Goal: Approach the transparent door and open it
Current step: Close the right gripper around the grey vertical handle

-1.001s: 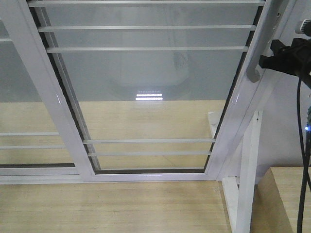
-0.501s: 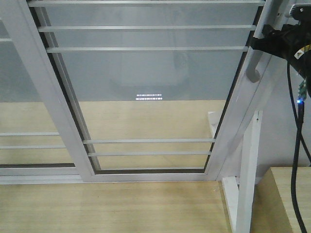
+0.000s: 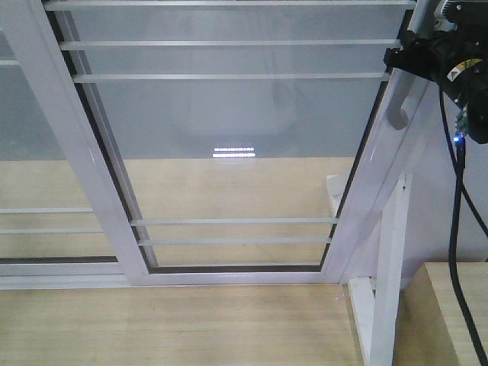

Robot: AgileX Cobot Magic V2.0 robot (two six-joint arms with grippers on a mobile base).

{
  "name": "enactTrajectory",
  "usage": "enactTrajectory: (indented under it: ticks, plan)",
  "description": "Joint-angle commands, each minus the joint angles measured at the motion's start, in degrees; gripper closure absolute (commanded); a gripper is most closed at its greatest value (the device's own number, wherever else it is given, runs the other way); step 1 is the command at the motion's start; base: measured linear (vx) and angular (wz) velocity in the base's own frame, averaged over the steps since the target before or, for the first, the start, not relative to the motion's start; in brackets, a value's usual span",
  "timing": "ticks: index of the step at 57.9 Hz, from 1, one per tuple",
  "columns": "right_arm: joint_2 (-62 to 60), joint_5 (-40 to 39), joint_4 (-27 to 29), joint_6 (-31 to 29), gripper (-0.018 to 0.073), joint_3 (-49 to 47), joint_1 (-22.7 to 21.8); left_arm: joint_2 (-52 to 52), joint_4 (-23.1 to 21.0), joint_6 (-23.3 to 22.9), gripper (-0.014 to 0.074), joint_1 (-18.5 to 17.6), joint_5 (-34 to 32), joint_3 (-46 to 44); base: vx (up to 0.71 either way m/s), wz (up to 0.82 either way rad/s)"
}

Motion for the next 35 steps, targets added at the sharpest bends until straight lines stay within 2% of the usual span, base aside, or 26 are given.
enactTrajectory:
  ticks: [1, 15, 35]
  plan:
    - [-2.50, -4.17, 0.18, 0.28, 0.0185, -2.14, -0.17, 0.42, -0.35, -0.36, 0.0260, 0.03, -4.48, -1.59, 0.00, 0.00]
    - [-2.50, -1.97, -6.85, 0.55, 0.0206, -2.14, 2.24, 0.42, -0.35, -0.36, 0.0260, 0.03, -4.48, -1.59, 0.00, 0.00]
    - [-2.50, -1.79, -6.80, 0.50, 0.0208, -2.14, 6.73, 0.42, -0.35, -0.31, 0.0260, 0.03, -4.48, -1.59, 0.00, 0.00]
